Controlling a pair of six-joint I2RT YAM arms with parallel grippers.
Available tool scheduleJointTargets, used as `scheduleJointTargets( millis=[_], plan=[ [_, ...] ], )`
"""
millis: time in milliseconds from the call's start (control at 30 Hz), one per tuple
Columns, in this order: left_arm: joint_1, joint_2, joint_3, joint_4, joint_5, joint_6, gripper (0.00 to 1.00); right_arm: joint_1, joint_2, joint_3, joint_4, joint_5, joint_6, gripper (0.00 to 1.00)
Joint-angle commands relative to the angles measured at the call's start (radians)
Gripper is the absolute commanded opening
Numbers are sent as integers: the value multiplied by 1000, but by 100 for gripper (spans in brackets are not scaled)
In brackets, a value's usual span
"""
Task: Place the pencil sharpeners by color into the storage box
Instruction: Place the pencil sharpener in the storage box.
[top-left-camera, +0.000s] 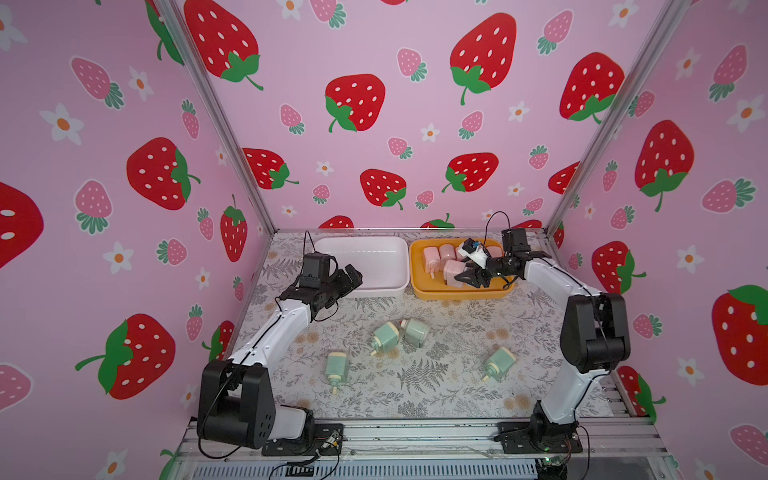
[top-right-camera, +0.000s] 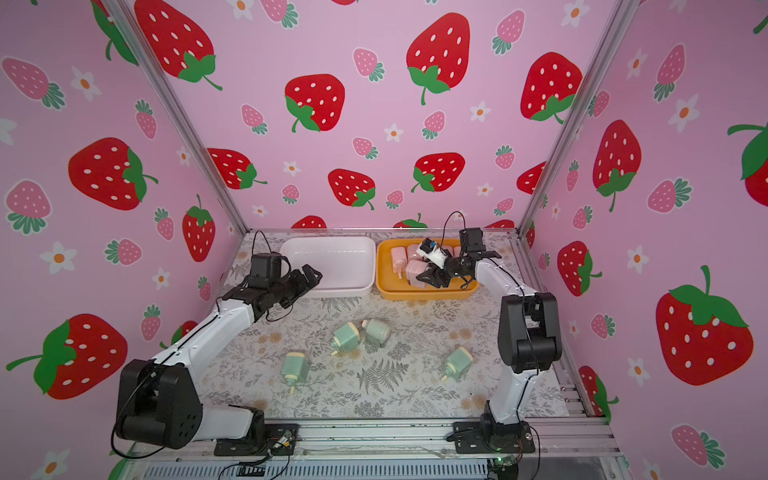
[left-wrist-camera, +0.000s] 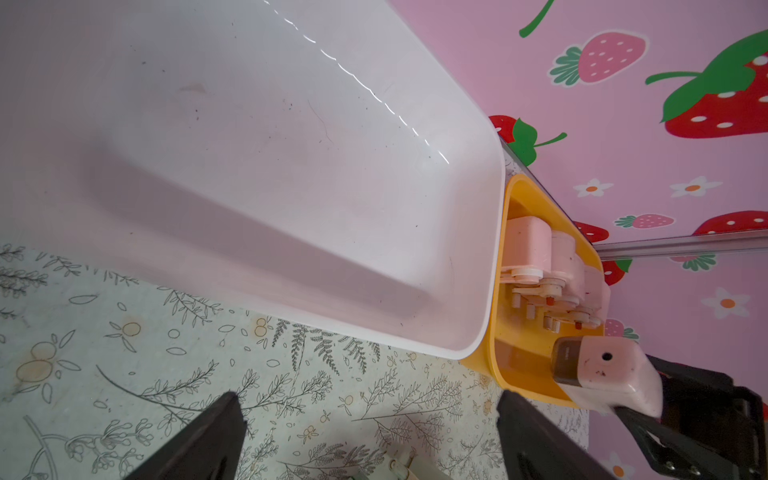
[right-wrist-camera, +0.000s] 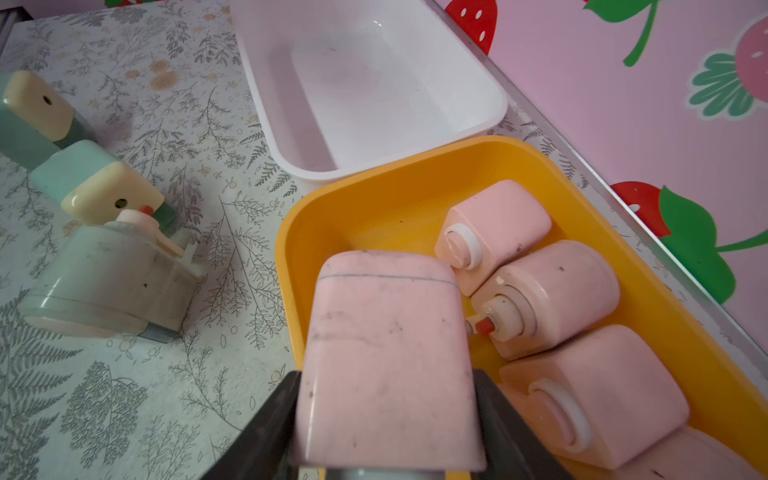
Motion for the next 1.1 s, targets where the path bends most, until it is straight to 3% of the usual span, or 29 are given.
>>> scheduleJointTargets(
  millis=[0, 467, 533, 800, 1067],
  plan=[
    [-7, 53, 89, 26, -10, 25, 100, 6, 18, 2, -37, -49, -109, 0],
    [-62, 172, 107, 153, -55, 24, 100, 1, 178, 93, -91, -64, -218, 0],
    [-64, 188, 110, 160, -43, 24, 100, 1, 196, 94, -84, -56, -235, 5],
    [-87, 238, 174, 110, -24, 55, 100, 2, 269, 139, -125, -10, -292, 40],
    [-101, 269, 211, 89, -13, 47, 100, 3, 292, 214, -238, 6, -363, 50]
  ],
)
